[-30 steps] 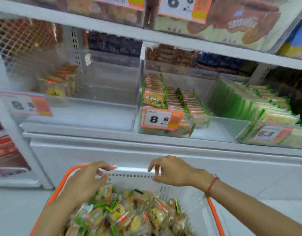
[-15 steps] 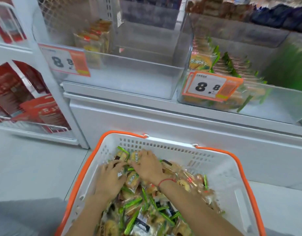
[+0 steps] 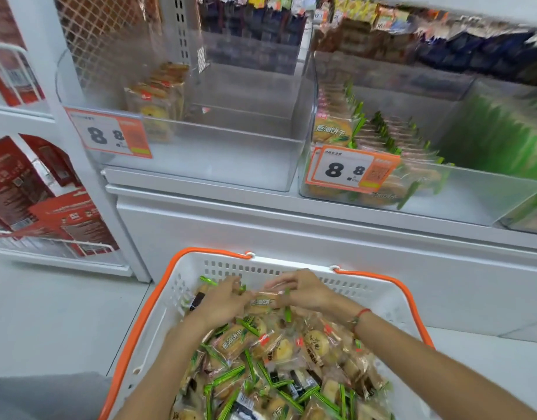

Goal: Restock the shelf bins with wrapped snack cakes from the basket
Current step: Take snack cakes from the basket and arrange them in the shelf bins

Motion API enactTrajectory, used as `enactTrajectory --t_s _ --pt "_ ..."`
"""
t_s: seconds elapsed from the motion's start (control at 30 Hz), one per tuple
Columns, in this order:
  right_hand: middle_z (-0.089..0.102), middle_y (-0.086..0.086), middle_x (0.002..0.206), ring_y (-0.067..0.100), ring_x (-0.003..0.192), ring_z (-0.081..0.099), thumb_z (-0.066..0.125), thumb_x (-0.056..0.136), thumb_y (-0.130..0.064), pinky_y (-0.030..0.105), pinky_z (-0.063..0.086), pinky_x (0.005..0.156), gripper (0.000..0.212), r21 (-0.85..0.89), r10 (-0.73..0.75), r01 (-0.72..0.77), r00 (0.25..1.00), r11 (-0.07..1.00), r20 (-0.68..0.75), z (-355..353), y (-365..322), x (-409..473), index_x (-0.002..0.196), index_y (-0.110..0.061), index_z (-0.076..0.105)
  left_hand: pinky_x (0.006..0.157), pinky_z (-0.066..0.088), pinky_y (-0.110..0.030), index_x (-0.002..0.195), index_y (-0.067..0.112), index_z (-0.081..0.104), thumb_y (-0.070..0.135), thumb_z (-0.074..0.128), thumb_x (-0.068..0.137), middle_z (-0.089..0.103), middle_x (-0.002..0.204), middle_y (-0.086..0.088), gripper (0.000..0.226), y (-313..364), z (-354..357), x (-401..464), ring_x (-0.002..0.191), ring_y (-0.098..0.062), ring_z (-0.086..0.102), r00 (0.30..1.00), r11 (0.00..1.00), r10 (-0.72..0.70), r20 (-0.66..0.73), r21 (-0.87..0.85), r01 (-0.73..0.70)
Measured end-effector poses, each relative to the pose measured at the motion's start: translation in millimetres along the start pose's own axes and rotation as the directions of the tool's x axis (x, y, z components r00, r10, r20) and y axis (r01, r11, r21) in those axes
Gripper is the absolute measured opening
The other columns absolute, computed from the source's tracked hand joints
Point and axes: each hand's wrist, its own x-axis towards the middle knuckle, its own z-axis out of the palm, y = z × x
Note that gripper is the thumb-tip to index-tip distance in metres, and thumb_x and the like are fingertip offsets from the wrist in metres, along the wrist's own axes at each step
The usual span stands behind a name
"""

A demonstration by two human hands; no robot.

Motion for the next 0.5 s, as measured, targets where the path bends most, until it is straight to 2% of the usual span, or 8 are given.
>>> enactTrajectory --t_s 0.07,0.13,0.23,0.3,0.37,0.43,0.5 --pt "0.07 -0.002 0.107 0.006 0.096 0.064 0.077 0.075 -0.003 0.013 0.052 0.076 0.034 0.058 -0.051 0.052 0.999 0.997 -0.018 -29 -10 -26 0.106 -0.017 0.071 0.086 0.042 -0.019 0.141 0.016 0.04 0.041 0.053 0.094 0.053 0.135 0.001 0.055 21 -6 -9 0.11 -0.01 0.057 0.996 0.987 0.031 0.082 -0.158 -0.017" --pt "0.071 -0.004 0.099 0.002 0.087 0.065 0.079 0.075 -0.005 0.015 0.052 0.077 0.032 0.073 -0.083 0.085 0.996 0.994 -0.033 -54 -20 -50 0.103 -0.019 0.07 0.077 0.051 -0.018 0.127 0.02 0.053 0.04 0.06 0.09 0.064 0.121 0.007 0.044 42 -9 -17 0.096 -0.003 0.066 0.99 0.934 0.104 0.1 -0.352 -0.062" --pt "0.072 -0.006 0.096 0.003 0.084 0.065 0.078 0.078 -0.014 0.022 0.051 0.082 0.034 -0.042 -0.147 0.145 0.987 0.989 -0.071 -88 -37 -79 0.109 -0.023 0.069 0.07 0.053 -0.015 0.105 0.024 0.062 0.028 0.063 0.089 0.072 0.099 0.007 0.016 81 -7 -28 0.085 0.001 0.068 0.972 0.846 0.235 0.001 -0.493 -0.203" --pt "0.073 -0.001 0.098 0.003 0.086 0.066 0.075 0.082 -0.017 0.022 0.052 0.084 0.03 -0.149 -0.26 0.24 0.956 0.959 -0.138 -106 -49 -94 0.111 -0.016 0.071 0.07 0.052 -0.014 0.096 0.024 0.064 0.021 0.066 0.086 0.073 0.089 0.01 0.01 109 -8 -34 0.08 0.002 0.068 0.941 0.798 0.319 -0.115 -0.504 -0.332" --pt "0.074 0.001 0.096 0.008 0.084 0.067 0.07 0.086 -0.019 0.023 0.054 0.079 0.023 -0.298 -0.402 0.342 0.899 0.891 -0.173 -123 -62 -108 0.108 -0.012 0.073 0.074 0.05 -0.016 0.093 0.021 0.066 0.023 0.069 0.081 0.073 0.087 0.011 0.013 134 -9 -37 0.082 0.0 0.068 0.893 0.761 0.407 -0.193 -0.47 -0.448" --pt "0.074 -0.002 0.091 0.008 0.078 0.065 0.068 0.088 -0.019 0.018 0.05 0.07 0.017 -0.444 -0.505 0.394 0.848 0.805 -0.162 -139 -73 -120 0.103 -0.015 0.075 0.082 0.05 -0.02 0.093 0.023 0.068 0.033 0.071 0.074 0.072 0.092 0.014 0.022 153 -12 -39 0.089 -0.001 0.067 0.826 0.723 0.491 -0.276 -0.4 -0.564" --pt "0.074 -0.002 0.089 0.009 0.076 0.064 0.069 0.088 -0.02 0.018 0.049 0.068 0.016 -0.539 -0.563 0.395 0.805 0.744 -0.187 -162 -83 -131 0.102 -0.015 0.075 0.084 0.048 -0.015 0.093 0.029 0.068 0.039 0.073 0.071 0.07 0.094 0.02 0.025 169 -20 -37 0.093 0.002 0.064 0.734 0.683 0.514 -0.444 -0.306 -0.663"
